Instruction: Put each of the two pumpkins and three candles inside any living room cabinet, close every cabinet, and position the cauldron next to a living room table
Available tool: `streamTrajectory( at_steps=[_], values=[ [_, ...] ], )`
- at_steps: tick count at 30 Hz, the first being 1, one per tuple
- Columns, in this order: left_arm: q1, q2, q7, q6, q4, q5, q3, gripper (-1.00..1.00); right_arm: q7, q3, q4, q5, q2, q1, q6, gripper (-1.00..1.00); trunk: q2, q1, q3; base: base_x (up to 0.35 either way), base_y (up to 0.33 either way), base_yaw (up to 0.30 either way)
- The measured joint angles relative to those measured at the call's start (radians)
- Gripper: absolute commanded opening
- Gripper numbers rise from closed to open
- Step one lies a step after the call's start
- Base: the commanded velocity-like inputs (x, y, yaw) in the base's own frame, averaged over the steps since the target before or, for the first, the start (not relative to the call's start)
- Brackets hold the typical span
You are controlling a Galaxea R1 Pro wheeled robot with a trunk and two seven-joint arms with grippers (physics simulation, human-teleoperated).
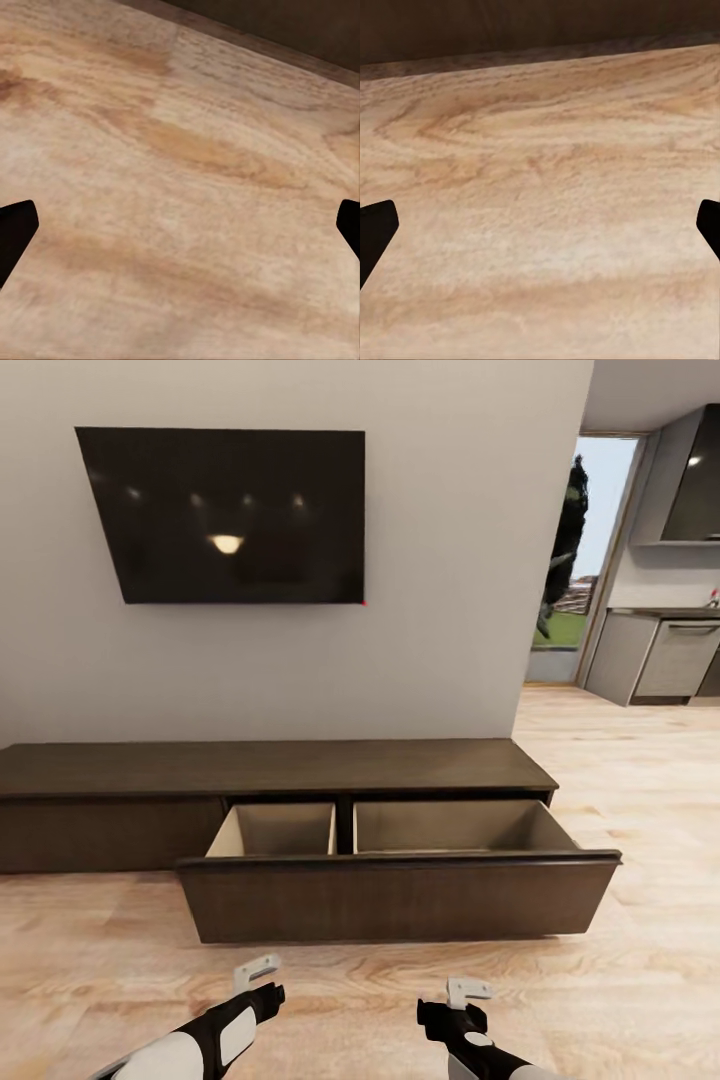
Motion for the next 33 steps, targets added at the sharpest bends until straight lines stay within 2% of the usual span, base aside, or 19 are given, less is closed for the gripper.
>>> streamTrajectory(
  at_steps=[15, 33],
  values=[
    [0.0, 0.0, 0.0, 0.0, 0.0, 0.0, 0.0, 1.0, 0.0, 0.0, 0.0, 0.0, 0.0, 0.0, 0.0, 1.0, -0.004, 0.007, -0.058, 0.293, 0.0, 0.0],
    [0.0, 0.001, 0.0, 0.0, 0.0, 0.002, 0.0, 1.0, 0.0, 0.0, 0.0, 0.0, 0.001, 0.0, 0.0, 1.0, -0.008, 0.015, -0.128, 0.017, 0.0, 0.0]
  ],
)
